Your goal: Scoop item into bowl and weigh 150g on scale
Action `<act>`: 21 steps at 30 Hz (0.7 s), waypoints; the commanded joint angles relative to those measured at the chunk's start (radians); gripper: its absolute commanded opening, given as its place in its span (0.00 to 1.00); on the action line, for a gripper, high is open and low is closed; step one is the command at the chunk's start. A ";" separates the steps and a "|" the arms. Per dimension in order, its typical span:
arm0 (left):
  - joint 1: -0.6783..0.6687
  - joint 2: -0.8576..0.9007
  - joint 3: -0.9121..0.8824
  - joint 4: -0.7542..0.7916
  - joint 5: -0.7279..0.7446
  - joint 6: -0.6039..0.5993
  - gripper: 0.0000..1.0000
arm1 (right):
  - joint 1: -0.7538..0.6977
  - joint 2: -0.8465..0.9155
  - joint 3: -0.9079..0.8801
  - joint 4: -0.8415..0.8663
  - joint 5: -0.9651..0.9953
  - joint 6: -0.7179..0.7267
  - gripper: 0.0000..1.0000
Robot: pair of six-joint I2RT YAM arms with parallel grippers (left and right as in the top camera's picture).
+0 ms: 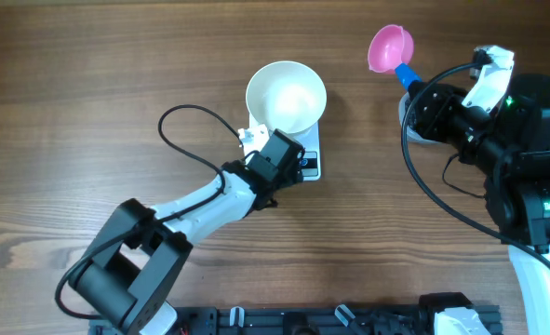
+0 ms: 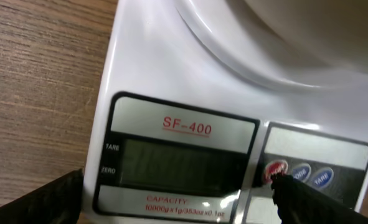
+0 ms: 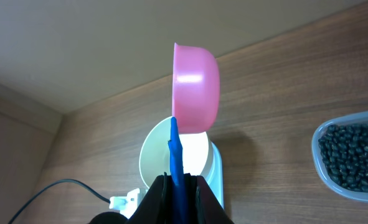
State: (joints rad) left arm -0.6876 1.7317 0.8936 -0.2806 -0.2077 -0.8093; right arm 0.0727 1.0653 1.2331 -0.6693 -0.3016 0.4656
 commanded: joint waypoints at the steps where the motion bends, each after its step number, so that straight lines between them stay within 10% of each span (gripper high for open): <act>1: -0.011 -0.034 -0.005 -0.008 0.084 0.023 1.00 | -0.005 -0.002 0.024 0.002 0.017 -0.020 0.04; 21: -0.011 0.028 -0.005 0.059 -0.031 0.016 1.00 | -0.005 -0.002 0.024 0.002 0.016 -0.019 0.04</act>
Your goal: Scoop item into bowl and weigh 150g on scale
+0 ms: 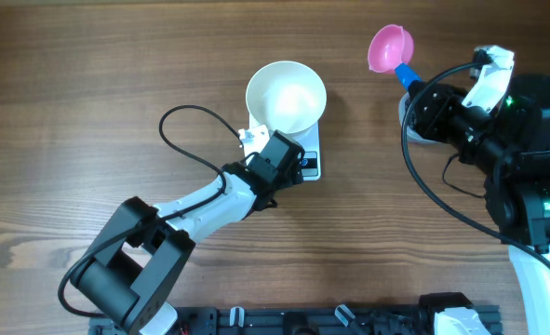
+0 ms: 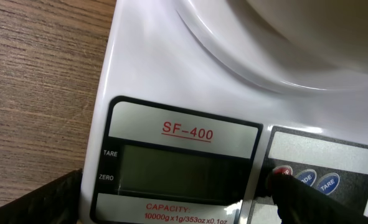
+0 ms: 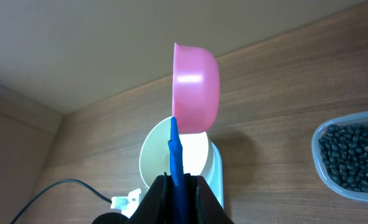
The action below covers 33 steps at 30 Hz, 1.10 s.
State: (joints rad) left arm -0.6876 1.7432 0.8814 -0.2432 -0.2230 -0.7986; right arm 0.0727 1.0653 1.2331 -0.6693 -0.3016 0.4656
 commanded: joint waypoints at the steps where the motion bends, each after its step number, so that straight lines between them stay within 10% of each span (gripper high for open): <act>1: -0.011 0.018 0.007 0.021 -0.022 0.005 1.00 | -0.005 -0.002 0.024 0.002 0.016 -0.019 0.04; 20: -0.011 0.080 0.008 -0.069 -0.048 0.006 1.00 | -0.005 -0.002 0.024 -0.005 0.016 -0.019 0.04; 33: 0.022 -0.484 0.009 -0.327 0.059 0.010 1.00 | -0.005 -0.002 0.024 -0.033 0.009 -0.018 0.04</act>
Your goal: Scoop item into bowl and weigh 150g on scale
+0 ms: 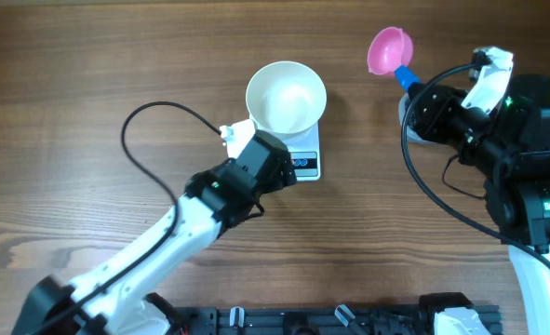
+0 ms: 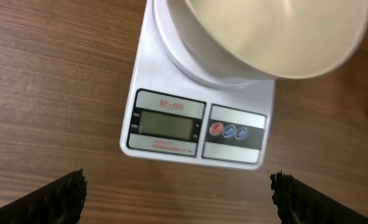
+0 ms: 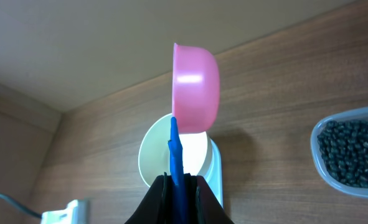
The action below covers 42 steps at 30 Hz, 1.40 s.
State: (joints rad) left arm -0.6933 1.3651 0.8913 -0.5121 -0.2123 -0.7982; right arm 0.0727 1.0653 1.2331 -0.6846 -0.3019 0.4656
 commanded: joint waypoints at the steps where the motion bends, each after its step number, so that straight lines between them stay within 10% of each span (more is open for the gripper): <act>1: 0.042 -0.134 -0.001 -0.078 0.063 0.017 1.00 | -0.005 -0.002 0.024 -0.025 0.010 -0.018 0.04; 7: 0.108 -0.282 -0.001 -0.210 0.238 0.325 1.00 | -0.005 -0.002 0.024 -0.042 -0.054 -0.017 0.04; 36: 0.264 -0.296 -0.001 -0.327 -0.028 0.323 1.00 | -0.005 0.029 0.023 0.201 0.163 -0.031 0.04; 42: 0.264 -0.296 -0.002 -0.327 -0.028 0.323 1.00 | -0.005 0.039 0.023 0.260 0.519 -0.084 0.04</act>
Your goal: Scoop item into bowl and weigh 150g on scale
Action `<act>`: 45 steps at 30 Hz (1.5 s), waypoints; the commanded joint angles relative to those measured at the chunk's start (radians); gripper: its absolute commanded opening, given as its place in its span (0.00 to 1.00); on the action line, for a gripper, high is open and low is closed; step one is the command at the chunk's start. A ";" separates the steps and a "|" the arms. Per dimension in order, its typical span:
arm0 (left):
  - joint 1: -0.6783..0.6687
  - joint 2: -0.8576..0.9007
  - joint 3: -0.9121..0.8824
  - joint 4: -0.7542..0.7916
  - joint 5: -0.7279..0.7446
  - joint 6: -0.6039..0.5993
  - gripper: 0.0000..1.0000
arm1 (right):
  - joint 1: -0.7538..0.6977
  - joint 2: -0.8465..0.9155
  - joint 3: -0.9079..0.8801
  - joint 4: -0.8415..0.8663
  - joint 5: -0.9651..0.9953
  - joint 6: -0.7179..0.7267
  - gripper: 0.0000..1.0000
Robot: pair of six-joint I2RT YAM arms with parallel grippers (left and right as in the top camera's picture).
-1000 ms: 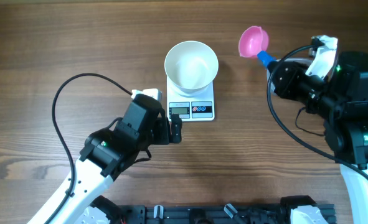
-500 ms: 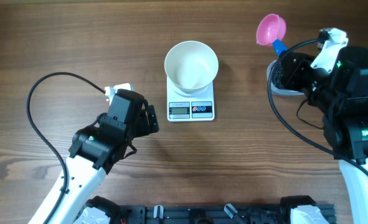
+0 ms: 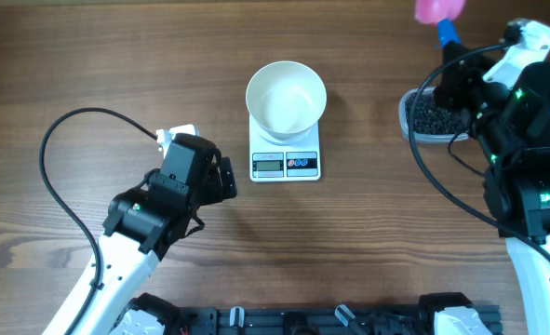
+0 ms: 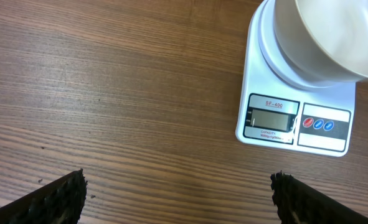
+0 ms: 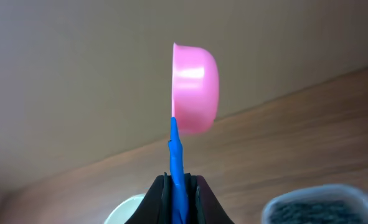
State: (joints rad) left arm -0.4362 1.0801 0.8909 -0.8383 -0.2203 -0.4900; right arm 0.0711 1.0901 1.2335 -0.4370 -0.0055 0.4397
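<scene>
A white bowl [image 3: 287,98] stands empty on the white kitchen scale [image 3: 286,164] at the table's middle. In the left wrist view the scale [image 4: 296,121] and bowl [image 4: 333,37] lie at the upper right. My left gripper [image 3: 221,179] is open, low and left of the scale, with nothing between its fingers [image 4: 59,196]. My right gripper [image 5: 179,186] is shut on the blue handle of a scoop with a pink cup [image 5: 194,89], held upright and raised at the far right [image 3: 437,11]. A clear tub of black beans [image 3: 426,116] sits below it.
The left arm's black cable [image 3: 79,130] loops over the table's left side. The right arm's body [image 3: 526,140] covers the right edge beside the bean tub. A black rail [image 3: 302,321] runs along the front edge.
My left gripper has drawn back left and away from the scale, which now shows whole and small. My right gripper has shifted right and up with the scoop, uncovering the bean tub.
My left gripper's finger was at the scale's red button, close over the display, at the two oldest moments. Then it was pulled back above the scale. Now it is well left of it. My right gripper held the scoop still, then shifted over the bean tub.
</scene>
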 commanded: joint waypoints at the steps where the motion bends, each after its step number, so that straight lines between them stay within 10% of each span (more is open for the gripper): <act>1: 0.006 -0.011 -0.001 -0.001 -0.020 0.015 1.00 | -0.003 0.015 0.023 0.018 0.285 -0.083 0.04; 32: 0.006 -0.011 -0.001 0.015 -0.024 0.015 1.00 | -0.039 0.063 0.023 0.128 0.190 -0.103 0.04; 45: -0.004 -0.003 0.000 0.367 0.404 -0.041 1.00 | -0.039 0.005 0.023 0.106 0.187 -0.151 0.05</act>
State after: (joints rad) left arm -0.4355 1.0794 0.8856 -0.4255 0.1329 -0.5251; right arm 0.0345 1.1107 1.2335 -0.3283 0.2008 0.3256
